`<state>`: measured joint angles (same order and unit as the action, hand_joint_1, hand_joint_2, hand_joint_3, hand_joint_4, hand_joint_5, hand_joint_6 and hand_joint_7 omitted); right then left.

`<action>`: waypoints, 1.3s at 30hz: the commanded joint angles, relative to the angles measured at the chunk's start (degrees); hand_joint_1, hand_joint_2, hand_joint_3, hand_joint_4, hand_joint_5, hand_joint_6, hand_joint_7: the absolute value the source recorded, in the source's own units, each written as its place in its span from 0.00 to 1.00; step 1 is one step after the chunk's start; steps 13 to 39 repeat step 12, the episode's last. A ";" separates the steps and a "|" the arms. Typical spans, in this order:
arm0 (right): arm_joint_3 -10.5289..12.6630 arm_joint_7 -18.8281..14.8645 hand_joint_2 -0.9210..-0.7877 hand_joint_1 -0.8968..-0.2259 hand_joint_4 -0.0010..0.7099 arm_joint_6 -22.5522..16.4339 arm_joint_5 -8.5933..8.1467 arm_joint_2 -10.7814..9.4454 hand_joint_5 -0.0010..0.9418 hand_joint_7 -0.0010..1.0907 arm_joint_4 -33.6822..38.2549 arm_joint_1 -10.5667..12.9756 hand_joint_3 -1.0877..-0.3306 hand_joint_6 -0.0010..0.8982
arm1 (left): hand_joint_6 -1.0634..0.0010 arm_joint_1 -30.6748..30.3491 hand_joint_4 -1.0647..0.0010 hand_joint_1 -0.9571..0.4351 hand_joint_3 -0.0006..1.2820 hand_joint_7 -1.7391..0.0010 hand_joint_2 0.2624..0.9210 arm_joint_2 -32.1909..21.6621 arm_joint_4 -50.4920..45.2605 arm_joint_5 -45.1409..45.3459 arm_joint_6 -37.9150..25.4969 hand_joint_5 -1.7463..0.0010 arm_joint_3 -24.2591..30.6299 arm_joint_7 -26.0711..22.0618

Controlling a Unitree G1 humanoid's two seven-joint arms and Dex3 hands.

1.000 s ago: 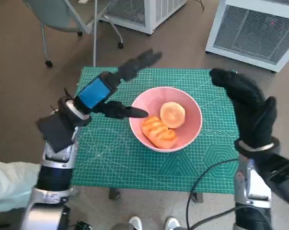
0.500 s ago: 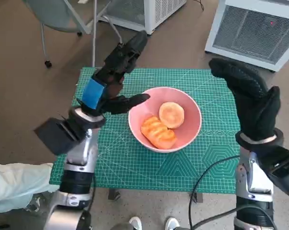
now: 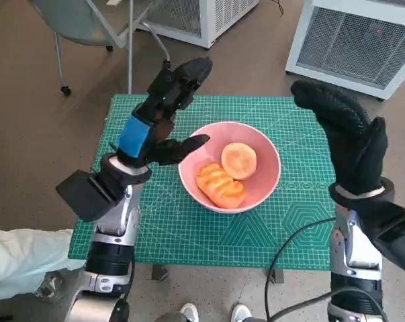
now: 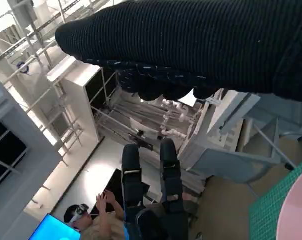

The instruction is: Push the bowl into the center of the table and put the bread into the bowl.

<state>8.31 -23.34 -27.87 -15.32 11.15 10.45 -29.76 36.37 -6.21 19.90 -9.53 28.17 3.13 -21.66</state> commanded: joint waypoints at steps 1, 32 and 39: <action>0.05 0.51 0.00 0.37 0.17 0.04 1.02 0.54 0.00 0.45 1.67 -0.31 0.51 0.00 | 0.97 -0.84 0.75 0.26 0.21 0.65 1.00 0.45 0.85 0.92 1.58 1.00 -0.29 0.87; -0.19 1.75 0.00 0.36 0.17 -0.33 2.16 0.06 0.00 0.45 3.58 -1.14 0.51 0.00 | 0.94 -0.91 0.75 0.27 0.22 0.68 1.00 0.91 3.36 2.15 4.35 1.00 0.01 3.01; -0.19 1.75 0.00 0.36 0.17 -0.33 2.16 0.06 0.00 0.45 3.58 -1.14 0.51 0.00 | 0.94 -0.91 0.75 0.27 0.22 0.68 1.00 0.91 3.36 2.15 4.35 1.00 0.01 3.01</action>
